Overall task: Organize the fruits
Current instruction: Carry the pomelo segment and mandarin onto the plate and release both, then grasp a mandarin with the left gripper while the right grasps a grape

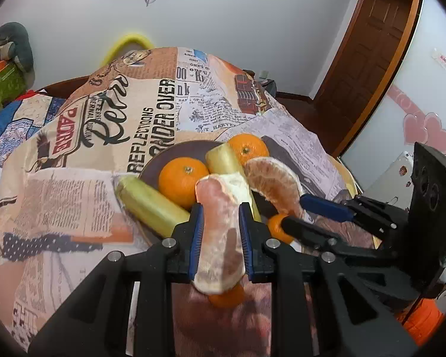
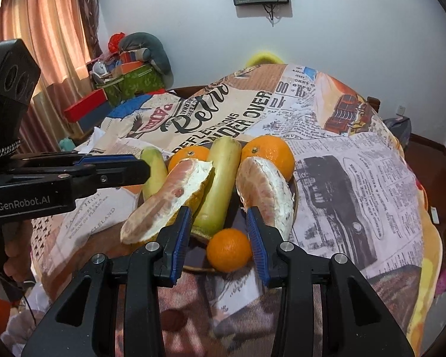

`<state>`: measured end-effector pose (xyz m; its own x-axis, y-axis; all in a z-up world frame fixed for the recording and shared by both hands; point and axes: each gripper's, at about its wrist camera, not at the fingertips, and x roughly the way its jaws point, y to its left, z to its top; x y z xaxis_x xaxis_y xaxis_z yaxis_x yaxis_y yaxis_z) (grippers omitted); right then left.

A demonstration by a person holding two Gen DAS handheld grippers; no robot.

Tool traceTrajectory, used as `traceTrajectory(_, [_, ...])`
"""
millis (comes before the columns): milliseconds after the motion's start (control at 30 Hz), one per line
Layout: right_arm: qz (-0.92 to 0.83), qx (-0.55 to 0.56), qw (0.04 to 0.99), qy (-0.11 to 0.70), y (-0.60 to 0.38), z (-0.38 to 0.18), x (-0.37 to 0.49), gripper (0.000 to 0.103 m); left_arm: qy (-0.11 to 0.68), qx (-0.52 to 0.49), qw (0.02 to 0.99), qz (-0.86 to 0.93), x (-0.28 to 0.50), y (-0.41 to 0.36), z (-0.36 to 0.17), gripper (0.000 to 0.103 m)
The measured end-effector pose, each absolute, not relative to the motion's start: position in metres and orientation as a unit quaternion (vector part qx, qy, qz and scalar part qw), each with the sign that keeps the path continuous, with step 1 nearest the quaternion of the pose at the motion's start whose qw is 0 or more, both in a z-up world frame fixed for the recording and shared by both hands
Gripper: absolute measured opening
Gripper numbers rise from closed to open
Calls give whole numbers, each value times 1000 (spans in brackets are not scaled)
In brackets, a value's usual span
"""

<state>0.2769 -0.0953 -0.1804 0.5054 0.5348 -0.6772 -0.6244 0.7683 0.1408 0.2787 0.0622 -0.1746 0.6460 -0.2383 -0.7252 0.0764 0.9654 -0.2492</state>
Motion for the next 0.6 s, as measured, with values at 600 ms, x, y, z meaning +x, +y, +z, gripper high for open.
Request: traceTrajectory(600, [331,-70,858,387,-105,-185,228,44,430,-85,897,-58,213,65,-181,42])
